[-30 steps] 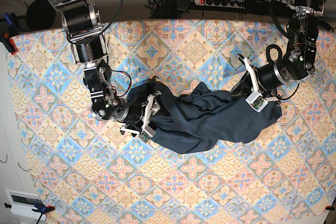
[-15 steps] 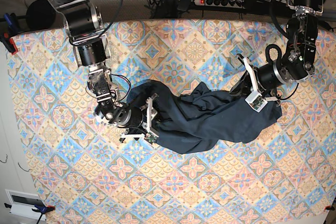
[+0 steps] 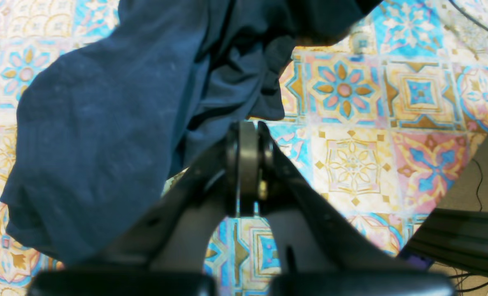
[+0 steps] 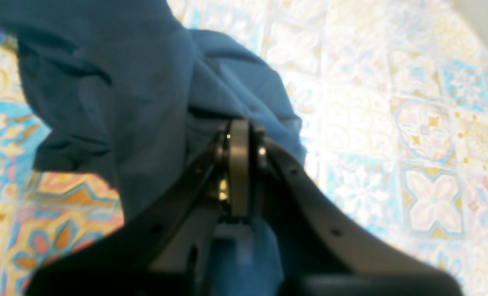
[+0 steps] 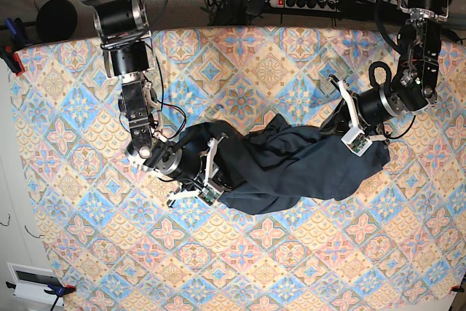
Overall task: Layout the t-shirt on the table in an organized manner, then fold the t-shirt properly
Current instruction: 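Lift the shirt with both grippers and lay it flat, stretched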
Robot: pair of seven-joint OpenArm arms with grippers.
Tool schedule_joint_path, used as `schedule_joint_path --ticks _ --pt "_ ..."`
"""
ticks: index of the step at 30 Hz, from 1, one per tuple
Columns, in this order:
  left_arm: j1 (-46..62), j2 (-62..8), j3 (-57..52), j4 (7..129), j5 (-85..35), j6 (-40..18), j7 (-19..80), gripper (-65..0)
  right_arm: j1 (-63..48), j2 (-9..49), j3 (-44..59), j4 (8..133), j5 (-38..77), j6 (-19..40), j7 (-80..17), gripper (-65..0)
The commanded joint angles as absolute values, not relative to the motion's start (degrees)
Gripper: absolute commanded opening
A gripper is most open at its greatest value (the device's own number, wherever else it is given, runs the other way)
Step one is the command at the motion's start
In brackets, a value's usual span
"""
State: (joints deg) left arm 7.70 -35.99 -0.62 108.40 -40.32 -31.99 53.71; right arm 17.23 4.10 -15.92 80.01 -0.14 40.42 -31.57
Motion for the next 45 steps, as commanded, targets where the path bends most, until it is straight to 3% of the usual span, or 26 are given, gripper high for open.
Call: schedule_joint_path --ticks 1,5,11,18,27,29,32,36,45 --pt "7.16 -36.79 -1.89 109.05 -41.01 -32.13 51.03 -65.0 17.89 4.88 -14.9 81.54 0.13 40.0 -30.73 -64.3" --pt "7.16 -36.79 -3.82 109.05 -41.36 -32.13 50.33 -65.0 16.22 8.48 -12.35 86.46 1.27 40.0 -30.73 -64.3" --pt "6.55 -36.7 -6.11 106.42 -41.45 -32.13 50.24 -65.0 12.53 13.85 -1.98 94.9 16.22 40.0 -36.44 -64.3" --pt "2.15 -29.58 -13.32 99.74 -41.01 -32.13 50.51 -65.0 6.02 19.38 10.33 102.64 31.25 40.0 -40.66 -64.3" --pt "-11.65 -20.09 -9.8 84.53 -40.84 -31.96 50.86 -65.0 -4.79 19.74 12.44 109.49 33.45 40.0 -41.54 -64.3" --pt "-15.6 -16.31 -7.16 78.99 -40.84 -29.58 50.86 -60.6 -7.87 19.74 12.44 109.58 33.45 40.0 -41.54 -64.3" --pt "-19.82 -12.26 -4.62 73.36 -40.84 -24.66 50.33 -48.4 -9.98 19.74 12.62 110.11 33.45 40.0 -41.54 -64.3" --pt "-26.15 -7.43 1.01 66.33 -40.04 -23.69 47.52 -35.5 -10.33 19.65 12.44 110.9 33.36 40.0 -41.54 -64.3" --pt "-37.05 2.33 16.92 49.45 -30.9 -23.08 34.95 -34.0 -10.33 19.65 12.79 111.6 33.54 40.0 -41.36 -64.3"
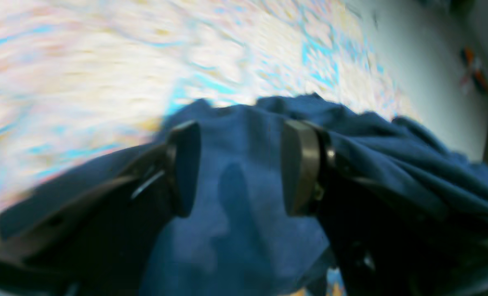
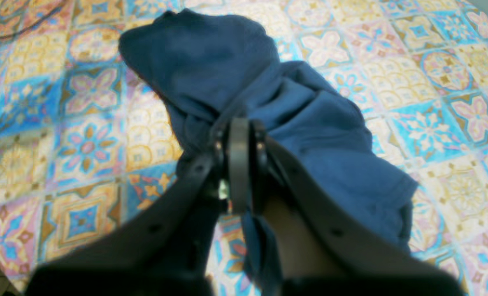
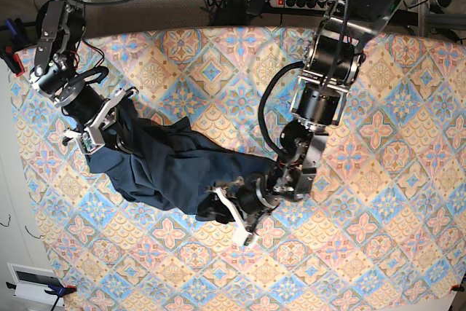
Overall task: Layout the t-shirt on the table in an organized manner, then fold the t-shirt properly
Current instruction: 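Lift the shirt with both grippers and lay it flat, stretched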
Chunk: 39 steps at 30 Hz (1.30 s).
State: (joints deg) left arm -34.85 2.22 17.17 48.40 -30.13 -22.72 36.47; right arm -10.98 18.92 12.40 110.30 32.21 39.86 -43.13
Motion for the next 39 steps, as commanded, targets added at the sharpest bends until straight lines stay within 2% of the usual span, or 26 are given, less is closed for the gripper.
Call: schedule_joint_path --ticks 1,5,10,17,22,25,28,31,32,34,35,39 --pt "-37.85 3.12 18.15 47.52 -30.2 -22.55 33.89 -34.0 -10.33 19.65 12.79 111.6 33.54 40.0 -41.27 -64.3" --pt "-39.87 4.62 21.85 41.27 -27.38 -19.47 29.05 -34.0 -10.33 19.74 12.97 111.6 33.54 40.0 -41.1 -64.3" --pt "-39.52 3.21 20.18 41.01 -26.95 -15.52 24.92 -33.8 -10.24 19.74 14.11 111.6 33.54 40.0 -41.19 -64.3" --pt "-39.52 2.51 16.04 40.48 -26.51 -15.43 24.84 -33.5 -9.89 19.74 14.11 111.43 33.36 40.0 -41.27 -64.3" --pt "-39.52 2.86 16.48 34.95 -26.42 -15.78 25.27 -33.8 -9.89 19.65 14.11 111.34 33.36 40.0 -41.45 -64.3" --pt "-39.43 2.86 20.18 34.68 -27.03 -16.4 26.95 -34.1 -9.89 19.65 14.11 111.25 33.36 40.0 -41.36 -64.3" --pt "-38.29 2.59 26.15 38.46 -27.12 -20.79 30.64 -34.7 -9.8 19.65 14.11 111.16 33.36 40.0 -41.36 -64.3" --pt "-36.35 2.42 27.3 43.3 -27.12 -23.43 33.36 -41.8 -9.8 19.65 14.11 111.08 33.36 40.0 -41.36 -64.3" --pt "-36.0 1.71 27.21 44.62 -27.12 -23.69 34.07 -46.6 -9.8 19.65 14.11 111.08 33.36 40.0 -41.36 -64.3" --pt "-35.82 0.75 27.21 46.37 -27.21 -23.69 34.42 -63.1 -9.8 19.65 14.11 110.99 33.27 40.0 -41.27 -64.3" --pt "-35.74 0.48 27.12 46.37 -27.21 -23.69 34.51 -65.0 -9.8 19.65 14.11 110.99 33.27 40.0 -41.27 -64.3" --pt "-35.91 -2.51 23.25 47.87 -27.21 -23.69 34.68 -65.0 -9.8 19.65 14.99 110.46 32.13 40.0 -41.1 -64.3"
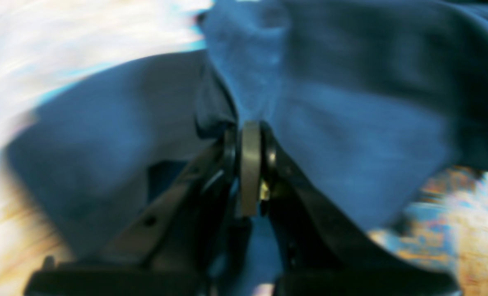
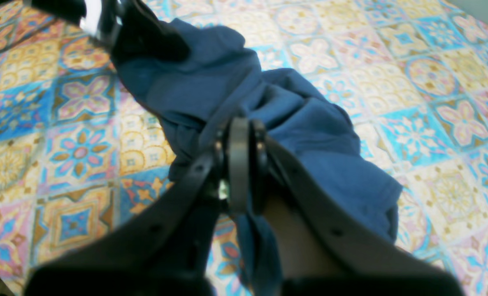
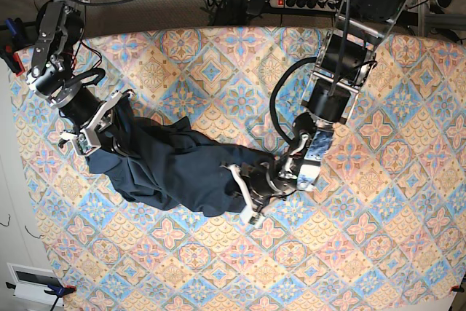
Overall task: Layout the t-shirt on the table in an organized manner, then fold the t-shirt properly
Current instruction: 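Lift the shirt with both grippers and lay it flat, stretched, then grasp the navy t-shirt's end with the right gripper while left holds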
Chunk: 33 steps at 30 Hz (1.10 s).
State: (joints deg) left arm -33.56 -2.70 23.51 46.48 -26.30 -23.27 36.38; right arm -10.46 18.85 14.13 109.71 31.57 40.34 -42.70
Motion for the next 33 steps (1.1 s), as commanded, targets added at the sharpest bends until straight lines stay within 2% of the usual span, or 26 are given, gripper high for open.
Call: schedule_joint_path --ticks 1,5,11,17,20,24,27,33 --pt "-35.82 -3.56 20.7 50.15 -27.21 -23.69 34.77 -65.0 -9.8 19.65 16.22 110.29 30.73 40.0 -41.1 -64.3" --pt "-34.15 -8.31 10.33 60.26 -29.23 -23.69 39.25 -65.0 -5.93 19.65 19.56 110.2 25.1 40.0 -41.45 -64.3" --pt "-33.27 -20.09 7.08 68.35 -46.9 -23.96 46.02 -65.0 -2.24 19.74 20.09 109.23 23.16 40.0 -41.54 -64.4" --pt "-22.37 -34.59 2.68 80.57 -59.74 -24.04 47.08 -65.0 -3.74 19.65 22.29 109.05 23.43 40.0 -42.24 -64.4" --pt "-12.35 -41.71 -2.95 88.13 -63.08 -24.04 46.99 -65.0 -6.2 19.65 22.37 109.41 23.52 40.0 -43.65 -64.4" --pt "1.54 -45.05 -9.54 95.52 -62.81 -24.04 46.73 -65.0 -9.89 19.65 21.23 109.41 23.52 40.0 -43.65 -64.4" --pt "9.71 -44.97 -13.14 98.51 -57.54 -24.04 46.64 -65.0 -12.62 19.65 18.51 109.41 23.52 40.0 -43.65 -64.6" --pt "14.02 -41.27 -14.2 98.59 -48.04 -24.04 45.23 -65.0 -14.37 19.56 13.23 109.41 23.52 40.0 -43.65 -64.3"
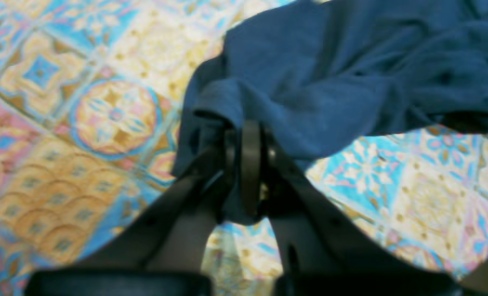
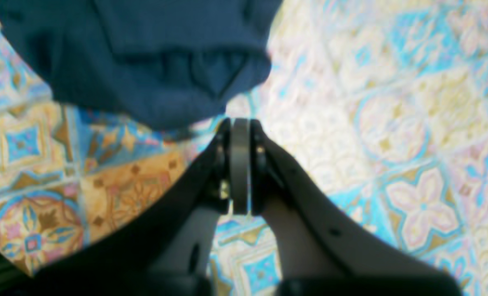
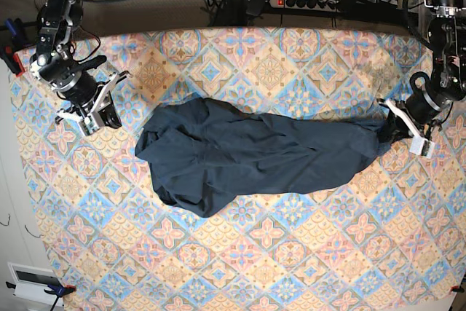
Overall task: Layout the t-shirt on the table in an organized manner, then fold the t-shirt properly
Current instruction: 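Grasp the navy t-shirt's end with the right gripper while left holds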
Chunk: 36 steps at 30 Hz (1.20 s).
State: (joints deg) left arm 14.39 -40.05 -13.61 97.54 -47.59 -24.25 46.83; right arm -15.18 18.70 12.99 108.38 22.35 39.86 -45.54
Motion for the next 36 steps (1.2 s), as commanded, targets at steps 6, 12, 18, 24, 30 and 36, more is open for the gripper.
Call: schedule_joint_path --ticks 6,12,18,24,30,36 --pt "14.46 -39.16 -13.93 98.59 -46.29 -23.78 45.49 -61.3 -14.29 19.56 7.78 109.41 23.25 40.0 -43.65 -64.2" --pt "14.46 -38.9 -14.2 98.51 -46.64 -23.78 45.58 -40.3 -11.91 19.56 3.56 109.41 23.25 40.0 -43.65 -53.8" --pt "14.46 -36.97 -14.37 98.51 -46.73 -23.78 45.58 -34.2 -8.04 19.56 0.04 109.41 23.16 40.0 -43.65 -41.0" --pt "14.46 -35.21 -15.08 98.42 -46.73 -23.78 45.58 -34.1 -3.65 19.47 -3.47 109.23 17.63 40.0 -43.3 -39.9" --pt "14.37 -34.51 -15.16 98.42 -46.73 -23.78 45.58 -34.1 -3.38 19.47 -13.23 107.74 0.48 40.0 -39.96 -39.9" --pt "14.37 -34.42 -15.16 98.42 -46.73 -23.78 45.58 -34.1 -3.38 19.47 -15.87 106.51 -7.34 40.0 -37.32 -39.9"
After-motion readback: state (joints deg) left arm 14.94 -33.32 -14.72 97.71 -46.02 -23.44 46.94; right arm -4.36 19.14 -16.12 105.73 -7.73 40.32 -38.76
